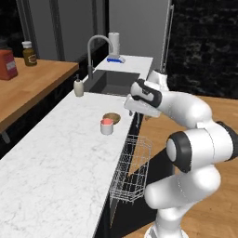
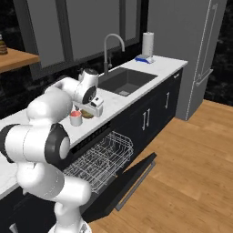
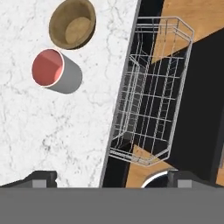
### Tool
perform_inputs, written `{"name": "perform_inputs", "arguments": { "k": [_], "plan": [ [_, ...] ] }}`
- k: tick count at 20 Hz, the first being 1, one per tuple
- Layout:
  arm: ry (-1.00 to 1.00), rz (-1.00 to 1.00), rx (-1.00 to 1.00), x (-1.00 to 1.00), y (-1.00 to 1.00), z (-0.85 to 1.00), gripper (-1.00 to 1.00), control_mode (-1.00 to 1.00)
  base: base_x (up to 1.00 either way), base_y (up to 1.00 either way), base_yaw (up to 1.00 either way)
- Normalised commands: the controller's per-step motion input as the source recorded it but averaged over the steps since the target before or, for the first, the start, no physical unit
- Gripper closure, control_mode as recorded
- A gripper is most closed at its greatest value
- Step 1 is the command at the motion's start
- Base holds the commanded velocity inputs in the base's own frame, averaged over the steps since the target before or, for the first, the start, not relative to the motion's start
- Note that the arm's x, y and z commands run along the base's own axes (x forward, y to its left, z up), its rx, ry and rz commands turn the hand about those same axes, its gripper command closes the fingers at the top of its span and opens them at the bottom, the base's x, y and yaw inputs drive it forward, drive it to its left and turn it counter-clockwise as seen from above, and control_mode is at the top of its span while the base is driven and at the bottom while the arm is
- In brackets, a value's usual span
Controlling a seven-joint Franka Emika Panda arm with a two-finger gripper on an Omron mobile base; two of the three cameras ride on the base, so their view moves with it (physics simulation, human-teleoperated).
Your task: Pick up the cup and bowl from the counter, place them in the dishwasher, and close the dishwasher door.
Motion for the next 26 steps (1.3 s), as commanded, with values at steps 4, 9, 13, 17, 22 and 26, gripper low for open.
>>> {"name": "perform_inputs", "arguments": {
  "k": [4,9,13,17,22,26],
  "plan": [
    [-0.04,-0.04,0.04,0.36,0.45,-0.46,-1.00,-1.00,0.00,0.00,0.00],
    [-0.02,-0.05,0.03,0.37,0.32,-0.28,-1.00,-1.00,0.00,0.00,0.00],
    [0.00,-0.05,0.01,0.35,0.24,-0.22,-1.00,-1.00,0.00,0.00,0.00],
    [0.00,-0.05,0.02,0.29,0.30,-0.14,-1.00,-1.00,0.00,0.00,0.00],
    [0.01,-0.05,0.00,0.41,0.33,-0.27,-1.00,-1.00,0.00,0.00,0.00],
    [0.01,-0.06,0.00,0.41,0.23,-0.26,-1.00,-1.00,0.00,0.00,0.00]
  ]
}}
